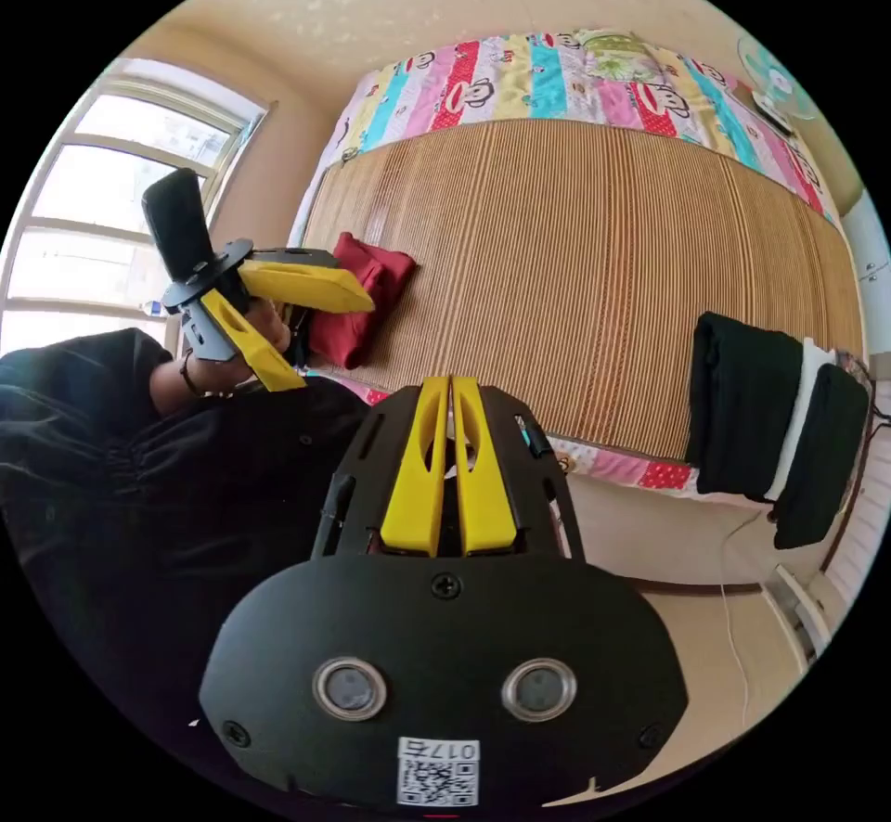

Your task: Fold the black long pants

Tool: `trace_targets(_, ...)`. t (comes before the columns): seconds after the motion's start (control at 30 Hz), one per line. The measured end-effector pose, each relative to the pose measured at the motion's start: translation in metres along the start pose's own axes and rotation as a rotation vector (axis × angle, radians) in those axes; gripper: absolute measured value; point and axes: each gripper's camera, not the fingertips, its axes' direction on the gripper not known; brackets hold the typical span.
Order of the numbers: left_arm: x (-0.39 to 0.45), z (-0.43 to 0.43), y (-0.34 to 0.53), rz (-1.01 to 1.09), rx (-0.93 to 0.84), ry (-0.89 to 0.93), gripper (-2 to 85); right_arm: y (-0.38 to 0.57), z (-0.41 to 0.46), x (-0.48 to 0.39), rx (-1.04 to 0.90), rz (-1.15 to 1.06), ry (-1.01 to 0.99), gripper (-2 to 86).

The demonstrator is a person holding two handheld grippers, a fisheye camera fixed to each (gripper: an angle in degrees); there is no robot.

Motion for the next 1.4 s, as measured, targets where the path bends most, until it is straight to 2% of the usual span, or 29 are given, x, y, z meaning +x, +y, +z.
trace_targets(0.2,-0.011,0.073,-0.004,0.011,-0.023,-0.181,10.9,0.065,-0.039,0.122,0.220,0.239,0.066,1.0)
trace_targets(0.47,-0.049,0.179,-0.031,-0.061,0.048,-0.321,10.3,0.103,-0.056,0.321,0.250,0.492,0.220,3.7)
trace_targets(0.53,-0.057,0.221,-0.049,-0.099,0.059,-0.390,8.6,0.117,-0.043,0.372,0.236,0.576,0.170,5.2)
trace_targets(0.63,-0.051,0.261,-0.059,-0.122,0.181,-0.539,6.3,0.136,-0.010,0.441,0.212,0.679,0.053,7.6)
trace_targets(0.73,-0.068,0.304,-0.064,-0.192,0.149,-0.542,6.5,0.154,0.032,0.495,0.226,0.811,-0.089,10.0)
trace_targets(0.8,-0.083,0.325,-0.060,-0.235,0.124,-0.529,6.6,0.171,0.072,0.528,0.285,0.949,-0.295,11.6)
trace_targets(0.93,-0.120,0.354,-0.037,-0.363,0.112,-0.579,7.6,0.174,0.126,0.548,0.302,0.977,-0.443,13.9)
trace_targets(1.0,-0.132,0.360,-0.028,-0.405,0.131,-0.591,7.8,0.172,0.133,0.551,0.457,0.994,-0.576,11.7)
trace_targets(1.13,-0.153,0.370,-0.013,-0.429,0.158,-0.669,7.8,0.113,0.081,0.521,0.541,0.758,-0.470,8.5)
trace_targets(1.2,-0.164,0.372,-0.008,-0.427,0.179,-0.691,7.8,0.044,0.033,0.486,0.581,0.486,-0.387,7.7)
trace_targets(1.23,-0.172,0.374,-0.005,-0.422,0.199,-0.699,7.8,0.026,0.024,0.478,0.589,0.417,-0.375,7.6)
trace_targets(1.3,-0.185,0.379,0.000,-0.420,0.222,-0.710,7.8,-0.048,0.009,0.455,0.617,0.163,-0.459,6.8)
trace_targets(1.33,-0.194,0.382,0.004,-0.424,0.230,-0.715,7.8,-0.068,0.012,0.451,0.607,0.107,-0.501,6.4)
trace_targets(1.4,-0.207,0.384,0.007,-0.435,0.242,-0.719,7.8,-0.132,0.025,0.443,0.489,-0.044,-0.666,3.6)
